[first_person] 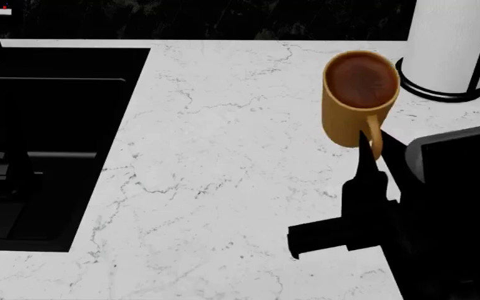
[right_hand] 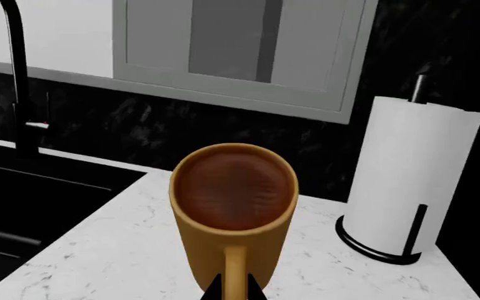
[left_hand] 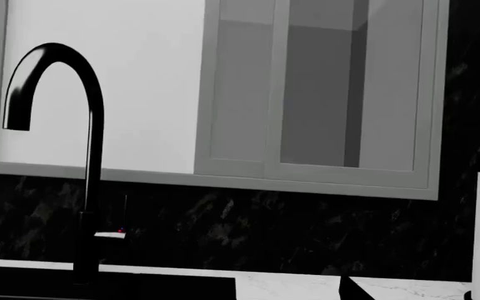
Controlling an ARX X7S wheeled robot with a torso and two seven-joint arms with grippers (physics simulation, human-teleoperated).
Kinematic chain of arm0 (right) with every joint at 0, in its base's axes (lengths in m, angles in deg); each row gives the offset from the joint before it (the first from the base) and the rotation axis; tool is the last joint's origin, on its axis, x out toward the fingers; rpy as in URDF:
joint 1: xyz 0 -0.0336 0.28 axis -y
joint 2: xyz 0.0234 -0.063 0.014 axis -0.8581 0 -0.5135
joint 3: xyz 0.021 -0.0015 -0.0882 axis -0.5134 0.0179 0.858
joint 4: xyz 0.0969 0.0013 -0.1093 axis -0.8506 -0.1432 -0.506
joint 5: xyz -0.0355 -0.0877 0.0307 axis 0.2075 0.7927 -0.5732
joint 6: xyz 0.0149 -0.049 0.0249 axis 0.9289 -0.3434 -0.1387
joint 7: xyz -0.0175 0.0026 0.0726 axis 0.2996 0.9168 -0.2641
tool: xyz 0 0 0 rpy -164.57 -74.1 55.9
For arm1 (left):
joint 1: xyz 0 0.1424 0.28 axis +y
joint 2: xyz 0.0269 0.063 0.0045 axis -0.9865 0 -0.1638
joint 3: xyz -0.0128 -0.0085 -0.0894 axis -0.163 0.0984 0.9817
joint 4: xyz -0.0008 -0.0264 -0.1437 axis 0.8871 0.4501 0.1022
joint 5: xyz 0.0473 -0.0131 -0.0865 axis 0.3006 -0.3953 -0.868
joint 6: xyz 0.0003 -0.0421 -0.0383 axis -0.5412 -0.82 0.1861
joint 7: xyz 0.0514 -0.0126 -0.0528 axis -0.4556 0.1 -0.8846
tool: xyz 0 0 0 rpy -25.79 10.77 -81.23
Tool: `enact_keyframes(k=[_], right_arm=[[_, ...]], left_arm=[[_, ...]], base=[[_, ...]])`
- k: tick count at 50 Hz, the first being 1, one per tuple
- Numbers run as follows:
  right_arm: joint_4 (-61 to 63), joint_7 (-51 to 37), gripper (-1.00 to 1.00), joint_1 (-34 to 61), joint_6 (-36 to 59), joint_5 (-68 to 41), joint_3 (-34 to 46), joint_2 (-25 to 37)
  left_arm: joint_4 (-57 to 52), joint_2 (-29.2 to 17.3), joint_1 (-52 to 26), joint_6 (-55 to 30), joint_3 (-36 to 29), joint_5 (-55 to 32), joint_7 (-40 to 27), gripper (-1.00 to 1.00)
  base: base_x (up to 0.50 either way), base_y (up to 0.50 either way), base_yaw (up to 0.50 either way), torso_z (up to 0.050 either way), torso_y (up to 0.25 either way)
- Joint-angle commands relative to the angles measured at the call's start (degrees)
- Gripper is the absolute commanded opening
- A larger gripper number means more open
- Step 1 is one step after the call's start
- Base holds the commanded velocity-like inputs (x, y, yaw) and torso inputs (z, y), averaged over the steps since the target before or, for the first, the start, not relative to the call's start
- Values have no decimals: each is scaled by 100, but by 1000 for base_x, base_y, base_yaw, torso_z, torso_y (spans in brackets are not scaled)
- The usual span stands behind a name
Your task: Stack the cups from largest to smallest.
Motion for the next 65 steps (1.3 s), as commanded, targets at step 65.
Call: enact_keyframes(k=[65], right_arm=[[-1969,-3474,-100,215,-428,-4315,-1222,2621]], left_arm=[[321,68,22,241,16,69,36,100]], base=[[0,0,0,0,0]])
